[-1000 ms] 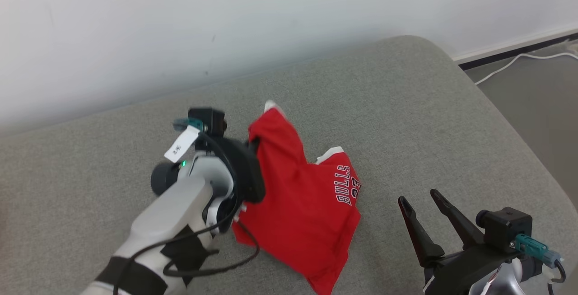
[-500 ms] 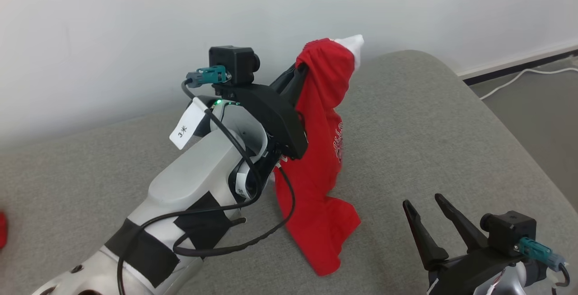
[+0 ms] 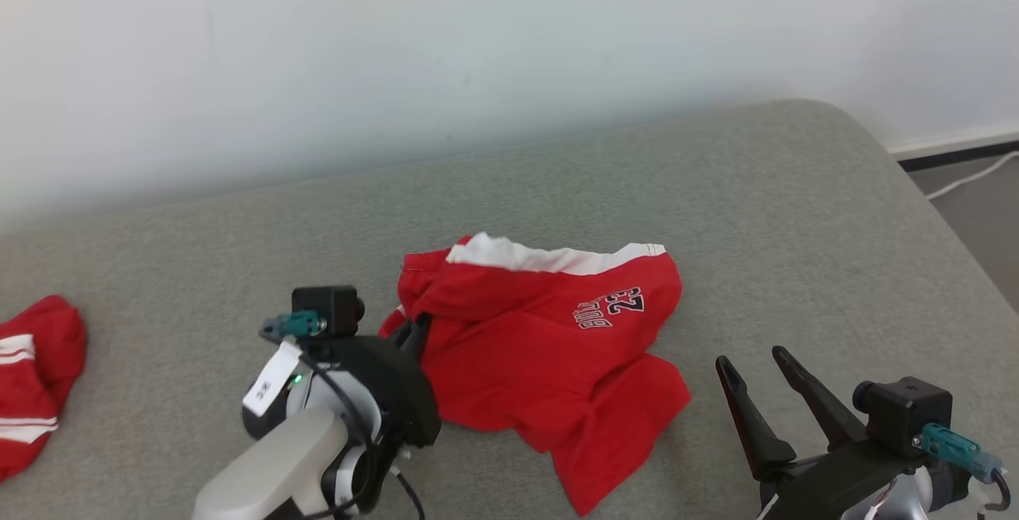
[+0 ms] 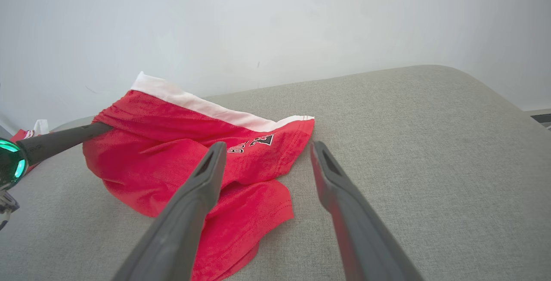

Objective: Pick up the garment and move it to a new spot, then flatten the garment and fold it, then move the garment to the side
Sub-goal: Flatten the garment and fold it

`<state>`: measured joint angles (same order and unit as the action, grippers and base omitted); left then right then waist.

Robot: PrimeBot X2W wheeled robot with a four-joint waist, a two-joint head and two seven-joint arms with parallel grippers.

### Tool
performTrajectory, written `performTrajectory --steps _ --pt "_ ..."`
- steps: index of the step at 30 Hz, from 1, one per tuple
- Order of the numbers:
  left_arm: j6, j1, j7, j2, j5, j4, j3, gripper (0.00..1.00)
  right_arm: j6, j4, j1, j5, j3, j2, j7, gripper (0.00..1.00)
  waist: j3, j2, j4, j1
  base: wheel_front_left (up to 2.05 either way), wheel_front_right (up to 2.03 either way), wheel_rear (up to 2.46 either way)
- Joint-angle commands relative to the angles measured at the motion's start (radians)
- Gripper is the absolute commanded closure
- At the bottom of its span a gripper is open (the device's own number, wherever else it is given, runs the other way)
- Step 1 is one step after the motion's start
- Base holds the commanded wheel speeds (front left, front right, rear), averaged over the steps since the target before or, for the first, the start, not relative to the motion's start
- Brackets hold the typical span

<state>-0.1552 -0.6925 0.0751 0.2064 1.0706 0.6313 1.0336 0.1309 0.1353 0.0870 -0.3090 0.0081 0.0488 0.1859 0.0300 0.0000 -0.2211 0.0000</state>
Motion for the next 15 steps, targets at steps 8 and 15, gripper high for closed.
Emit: performTrajectory --steps 8,15 --pt "-0.075 0.108 0.052 0.051 0.011 -0.073 -0.018 1.00 0.000 0.002 0.000 -0.002 0.007 0.003 0.005 0.00 -0.004 0.0000 0.064 0.0000 0.00 0.00 0.00" --pt "-0.125 0.210 0.089 0.090 0.034 -0.126 -0.035 1.00 0.000 0.004 0.008 0.000 0.007 0.003 0.012 0.00 -0.010 0.0000 0.074 0.0000 0.00 0.00 0.00"
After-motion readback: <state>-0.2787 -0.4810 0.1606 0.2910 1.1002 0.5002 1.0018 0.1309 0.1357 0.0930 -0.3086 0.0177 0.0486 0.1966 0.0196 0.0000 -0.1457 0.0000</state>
